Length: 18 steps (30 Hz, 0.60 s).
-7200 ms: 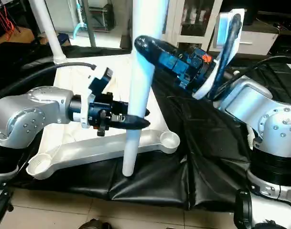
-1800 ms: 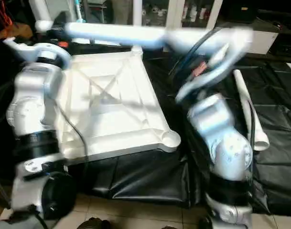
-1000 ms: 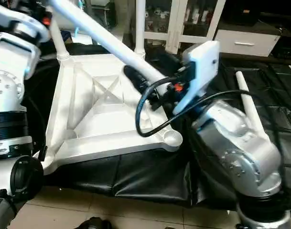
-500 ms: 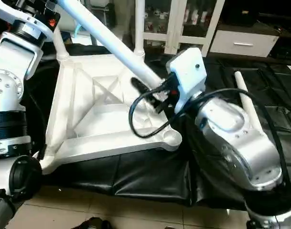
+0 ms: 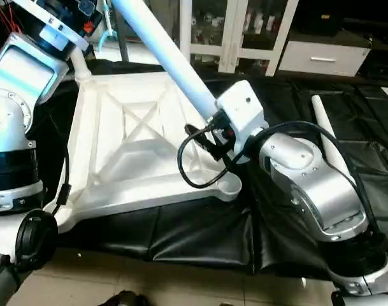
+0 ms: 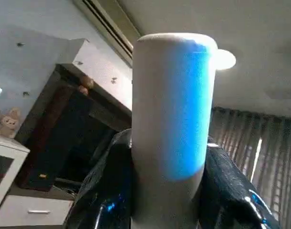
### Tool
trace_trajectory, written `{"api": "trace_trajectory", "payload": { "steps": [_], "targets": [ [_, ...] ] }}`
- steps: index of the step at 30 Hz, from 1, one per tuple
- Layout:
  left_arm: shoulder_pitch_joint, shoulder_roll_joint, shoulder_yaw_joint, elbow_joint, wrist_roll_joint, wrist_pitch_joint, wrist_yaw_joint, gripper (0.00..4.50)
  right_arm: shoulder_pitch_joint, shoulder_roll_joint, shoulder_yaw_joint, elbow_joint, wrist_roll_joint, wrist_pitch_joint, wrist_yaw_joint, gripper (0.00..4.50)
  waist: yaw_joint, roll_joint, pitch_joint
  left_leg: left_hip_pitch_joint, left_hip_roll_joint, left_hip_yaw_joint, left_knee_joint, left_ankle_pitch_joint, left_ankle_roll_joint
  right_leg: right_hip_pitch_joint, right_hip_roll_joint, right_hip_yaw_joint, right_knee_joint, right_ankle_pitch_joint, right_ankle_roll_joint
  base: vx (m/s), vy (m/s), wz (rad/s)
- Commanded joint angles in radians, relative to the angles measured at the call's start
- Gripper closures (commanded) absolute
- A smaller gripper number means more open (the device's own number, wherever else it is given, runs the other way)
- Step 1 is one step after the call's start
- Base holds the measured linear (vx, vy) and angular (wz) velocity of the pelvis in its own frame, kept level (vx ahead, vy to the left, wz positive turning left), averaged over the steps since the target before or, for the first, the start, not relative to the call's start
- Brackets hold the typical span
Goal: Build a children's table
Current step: Insert table leg to table base
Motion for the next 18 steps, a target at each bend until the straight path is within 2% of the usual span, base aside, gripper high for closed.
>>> {"api": "trace_trajectory", "payload": {
  "steps": [1, 6, 8, 9, 12, 18],
  "targets": [
    [-0.029, 0.011, -0.01, -0.013, 0.014, 0.005, -0.026, 3.06, 0.003, -0.011, 0.006, 0.002, 0.011, 0.042, 0.022, 0.0, -0.003, -0.006, -0.083, 0.051, 0.02, -0.016, -0.069, -0.303, -0.082, 0.031, -0.02, 0.009, -0.068, -0.274, -0.148, 0.0, 0.0, 0.0],
    [-0.038, 0.01, -0.013, -0.019, 0.024, 0.011, -0.03, 3.06, 0.008, -0.021, 0.014, -0.003, 0.004, 0.083, 0.049, 0.0, -0.002, -0.003, -0.083, 0.052, 0.022, -0.018, -0.07, -0.312, -0.09, 0.029, -0.019, 0.009, -0.068, -0.28, -0.145, 0.0, 0.0, 0.0],
    [-0.039, 0.009, -0.013, -0.018, 0.026, 0.01, -0.03, 3.06, 0.008, -0.018, 0.013, -0.005, 0.004, 0.089, 0.048, 0.0, -0.002, -0.005, -0.083, 0.052, 0.021, -0.018, -0.07, -0.316, -0.092, 0.029, -0.02, 0.009, -0.069, -0.285, -0.146, 0.0, 0.0, 0.0],
    [-0.04, 0.009, -0.013, -0.018, 0.029, 0.009, -0.032, 3.06, 0.007, -0.013, 0.012, -0.009, 0.001, 0.103, 0.047, 0.26, -0.002, -0.005, -0.082, 0.052, 0.02, -0.018, -0.07, -0.316, -0.091, 0.029, -0.02, 0.009, -0.069, -0.285, -0.147, 0.0, 0.0, 0.0],
    [-0.04, 0.009, -0.015, -0.018, 0.032, 0.009, -0.036, 3.06, 0.005, -0.008, 0.014, -0.01, -0.005, 0.112, 0.045, 0.37, -0.002, -0.005, -0.082, 0.052, 0.02, -0.018, -0.07, -0.318, -0.092, 0.029, -0.021, 0.009, -0.069, -0.291, -0.147, 0.0, 0.0, 0.0],
    [-0.035, 0.007, -0.013, -0.034, 0.031, 0.025, -0.051, 3.06, 0.003, -0.001, 0.015, -0.011, -0.023, 0.13, 0.054, 1.0, -0.001, -0.005, -0.083, 0.053, 0.021, -0.018, -0.071, -0.316, -0.095, 0.029, -0.021, 0.009, -0.067, -0.279, -0.154, 0.0, 0.0, 0.0]
  ]
}}
